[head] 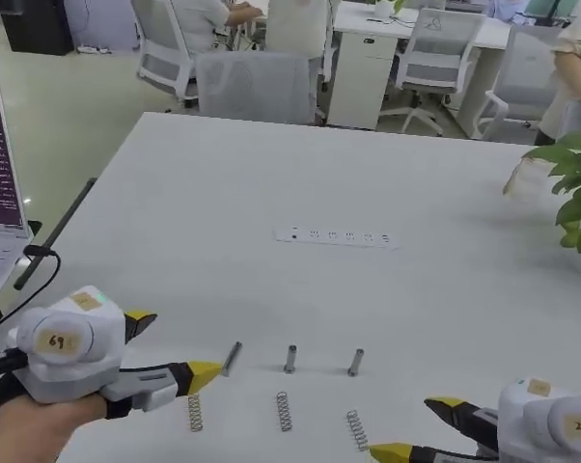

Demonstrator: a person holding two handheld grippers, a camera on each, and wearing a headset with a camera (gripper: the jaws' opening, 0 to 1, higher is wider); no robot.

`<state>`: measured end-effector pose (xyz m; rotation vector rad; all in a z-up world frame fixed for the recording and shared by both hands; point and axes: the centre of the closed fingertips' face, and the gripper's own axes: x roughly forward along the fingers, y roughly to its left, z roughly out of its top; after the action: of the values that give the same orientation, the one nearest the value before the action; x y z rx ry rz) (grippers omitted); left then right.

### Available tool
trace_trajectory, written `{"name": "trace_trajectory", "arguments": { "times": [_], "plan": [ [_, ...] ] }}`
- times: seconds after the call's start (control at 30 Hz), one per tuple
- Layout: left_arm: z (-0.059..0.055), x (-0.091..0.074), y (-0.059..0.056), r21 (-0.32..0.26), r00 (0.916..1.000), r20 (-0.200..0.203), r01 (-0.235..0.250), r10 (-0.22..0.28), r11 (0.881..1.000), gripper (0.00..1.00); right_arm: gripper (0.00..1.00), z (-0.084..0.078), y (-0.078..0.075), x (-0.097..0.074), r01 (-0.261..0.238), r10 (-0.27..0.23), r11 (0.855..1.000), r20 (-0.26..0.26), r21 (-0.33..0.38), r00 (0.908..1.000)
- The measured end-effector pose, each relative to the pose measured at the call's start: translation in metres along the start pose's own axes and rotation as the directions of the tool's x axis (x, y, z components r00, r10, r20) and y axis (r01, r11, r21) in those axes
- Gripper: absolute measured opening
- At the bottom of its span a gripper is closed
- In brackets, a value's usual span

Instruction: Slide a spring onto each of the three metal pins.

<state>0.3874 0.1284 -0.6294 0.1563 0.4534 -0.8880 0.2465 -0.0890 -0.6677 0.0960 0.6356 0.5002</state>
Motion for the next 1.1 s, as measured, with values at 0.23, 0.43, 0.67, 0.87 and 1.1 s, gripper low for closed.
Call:
{"name": "trace_trajectory", "arguments": {
  "times": [0.23, 0.43, 0.67, 0.87, 1.1],
  "plan": [
    [0.008, 0.016, 0.008, -0.015, 0.9998, 0.016, -0.008, 0.008, 1.000, 0.64, 0.68, -0.001, -0.004, -0.001, 0.004, -0.004, 1.000, -0.003, 0.015, 1.0000],
    [0.010, 0.032, 0.012, -0.021, 0.9999, 0.011, -0.003, 0.003, 1.000, 0.62, 0.68, -0.005, -0.008, -0.003, 0.010, -0.010, 1.000, -0.004, 0.028, 0.9999],
    [0.011, 0.047, 0.016, -0.028, 1.0000, 0.003, 0.006, -0.005, 1.000, 0.60, 0.68, -0.009, -0.009, -0.003, 0.016, -0.015, 0.999, -0.005, 0.044, 0.9999],
    [0.013, 0.059, 0.017, -0.028, 0.9999, -0.004, 0.017, -0.017, 0.999, 0.58, 0.67, -0.013, -0.011, -0.001, 0.019, -0.018, 0.999, -0.015, 0.049, 0.9997],
    [0.008, 0.075, 0.024, -0.038, 0.9995, -0.026, 0.016, -0.017, 0.999, 0.53, 0.67, -0.008, -0.013, -0.003, 0.024, -0.024, 0.998, -0.008, 0.050, 0.9997]
  ]
}}
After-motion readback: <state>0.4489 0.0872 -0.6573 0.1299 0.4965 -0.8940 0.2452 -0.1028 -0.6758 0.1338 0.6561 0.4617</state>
